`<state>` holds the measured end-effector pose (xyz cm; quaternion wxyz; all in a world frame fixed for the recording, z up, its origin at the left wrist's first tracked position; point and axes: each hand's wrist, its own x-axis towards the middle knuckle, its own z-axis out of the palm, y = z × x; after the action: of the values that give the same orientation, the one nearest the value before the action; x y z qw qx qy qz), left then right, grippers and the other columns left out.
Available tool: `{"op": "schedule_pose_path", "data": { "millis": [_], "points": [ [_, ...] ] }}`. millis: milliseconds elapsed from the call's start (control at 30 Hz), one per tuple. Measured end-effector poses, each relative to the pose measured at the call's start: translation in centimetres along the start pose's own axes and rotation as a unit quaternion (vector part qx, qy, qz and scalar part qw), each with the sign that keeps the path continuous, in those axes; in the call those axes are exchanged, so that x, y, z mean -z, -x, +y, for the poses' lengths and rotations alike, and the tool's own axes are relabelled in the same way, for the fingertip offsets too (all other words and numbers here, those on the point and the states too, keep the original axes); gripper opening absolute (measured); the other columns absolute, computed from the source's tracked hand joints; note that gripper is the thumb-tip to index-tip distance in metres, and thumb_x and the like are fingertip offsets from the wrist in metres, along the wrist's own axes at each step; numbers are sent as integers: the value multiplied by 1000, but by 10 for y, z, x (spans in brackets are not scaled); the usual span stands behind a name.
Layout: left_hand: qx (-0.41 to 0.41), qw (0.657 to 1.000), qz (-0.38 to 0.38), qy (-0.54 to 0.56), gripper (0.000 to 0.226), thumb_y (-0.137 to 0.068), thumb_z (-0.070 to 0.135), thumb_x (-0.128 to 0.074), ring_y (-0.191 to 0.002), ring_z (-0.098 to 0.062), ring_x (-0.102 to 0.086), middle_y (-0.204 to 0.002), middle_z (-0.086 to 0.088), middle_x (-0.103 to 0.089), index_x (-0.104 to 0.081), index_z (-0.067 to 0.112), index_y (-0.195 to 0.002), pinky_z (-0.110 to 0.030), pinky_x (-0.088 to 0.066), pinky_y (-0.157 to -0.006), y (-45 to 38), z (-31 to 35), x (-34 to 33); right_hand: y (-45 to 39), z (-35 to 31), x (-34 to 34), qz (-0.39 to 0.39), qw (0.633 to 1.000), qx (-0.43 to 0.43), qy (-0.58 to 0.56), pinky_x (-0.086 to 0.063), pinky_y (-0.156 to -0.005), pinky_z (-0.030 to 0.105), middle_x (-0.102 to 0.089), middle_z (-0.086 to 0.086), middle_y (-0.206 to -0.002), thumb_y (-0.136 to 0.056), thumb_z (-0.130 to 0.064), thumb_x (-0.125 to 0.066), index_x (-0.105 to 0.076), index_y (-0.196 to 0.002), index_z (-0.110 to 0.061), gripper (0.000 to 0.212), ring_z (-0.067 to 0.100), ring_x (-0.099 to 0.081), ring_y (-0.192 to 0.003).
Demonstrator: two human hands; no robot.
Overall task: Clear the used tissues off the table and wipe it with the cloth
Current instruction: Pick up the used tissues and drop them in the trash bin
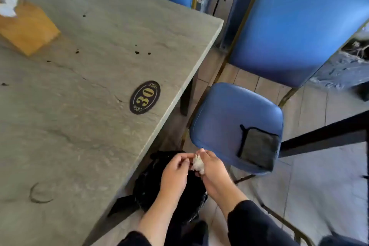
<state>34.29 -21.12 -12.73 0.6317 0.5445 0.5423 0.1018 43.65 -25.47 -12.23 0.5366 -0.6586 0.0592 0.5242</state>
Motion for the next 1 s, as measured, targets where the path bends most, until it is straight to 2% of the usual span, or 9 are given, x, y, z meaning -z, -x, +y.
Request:
{"op": "schedule_pose_path", "data": {
  "millis": [133,267,367,467,600,700,800,933,1000],
  "points": [
    [87,996,-4,-4,25,-95,15,-49,-100,-12,-64,-101,6,-71,-70,27,-96,-32,-49,-92,-15,-69,-13,-40,62,17,16,997,-74,34,-42,-54,26,-60,7,-85,-101,-24,-40,-55,-96,-16,18,17,-55,-67],
    [105,991,21,-74,20,-97,20,-48,-97,-10,-62,-102,9,-68,-67,27,-99,-29,-48,-90,-37,-117,-13,-77,111,24,25,990,-130,47,-52,-74,35,-61,9,-105,-98,-27,-47,-57,-119,-14,27,24,-60,-91],
    [132,987,42,-81,19,-96,20,-47,-102,-15,-62,-109,3,-68,-65,28,-97,-31,-47,-93,-50,-141,-11,-90,126,25,22,984,-175,27,-44,-94,40,-58,0,-111,-98,-37,-46,-55,-125,-20,33,24,-55,-105],
    [148,982,69,-99,21,-95,18,-48,-111,-19,-59,-116,2,-64,-65,21,-107,-27,-43,-91,-51,-147,-7,-83,121,25,18,985,-170,31,-32,-102,39,-48,-6,-122,-98,-38,-47,-49,-135,-21,41,23,-44,-125],
    [117,990,52,-52,17,-96,16,-49,-110,-15,-57,-119,2,-63,-62,26,-101,-24,-41,-89,-27,-110,-3,-53,98,25,-4,997,-79,24,-37,-96,32,-54,-1,-131,-100,-23,-43,-58,-125,-20,30,18,-45,-124],
    [53,997,3,-50,21,-96,18,-49,-102,-6,-57,-110,10,-64,-64,26,-108,-23,-42,-89,8,-59,8,-21,68,18,-28,999,-19,-14,-47,-96,38,-65,3,-119,-97,-16,-46,-66,-112,-20,25,20,-57,-115],
    [-25,999,-21,-29,22,-96,19,-50,-102,-1,-59,-108,13,-65,-66,27,-108,-21,-44,-91,38,-6,27,10,30,0,-47,998,27,-30,-50,-88,36,-70,5,-108,-96,-16,-46,-68,-107,-19,24,21,-64,-105],
    [-106,994,-27,21,22,-95,19,-53,-105,-5,-63,-107,8,-69,-69,31,-102,-28,-47,-96,55,55,64,47,-22,-37,-89,991,95,-40,-48,-84,39,-69,10,-98,-97,-13,-44,-67,-108,-10,26,23,-62,-93],
    [-123,991,-4,56,20,-95,19,-52,-104,-8,-64,-107,5,-70,-69,29,-100,-27,-49,-91,56,80,87,60,-45,-59,-111,985,123,-43,-48,-79,36,-68,10,-99,-97,-13,-44,-66,-110,-8,26,21,-61,-90]
  ]
}}
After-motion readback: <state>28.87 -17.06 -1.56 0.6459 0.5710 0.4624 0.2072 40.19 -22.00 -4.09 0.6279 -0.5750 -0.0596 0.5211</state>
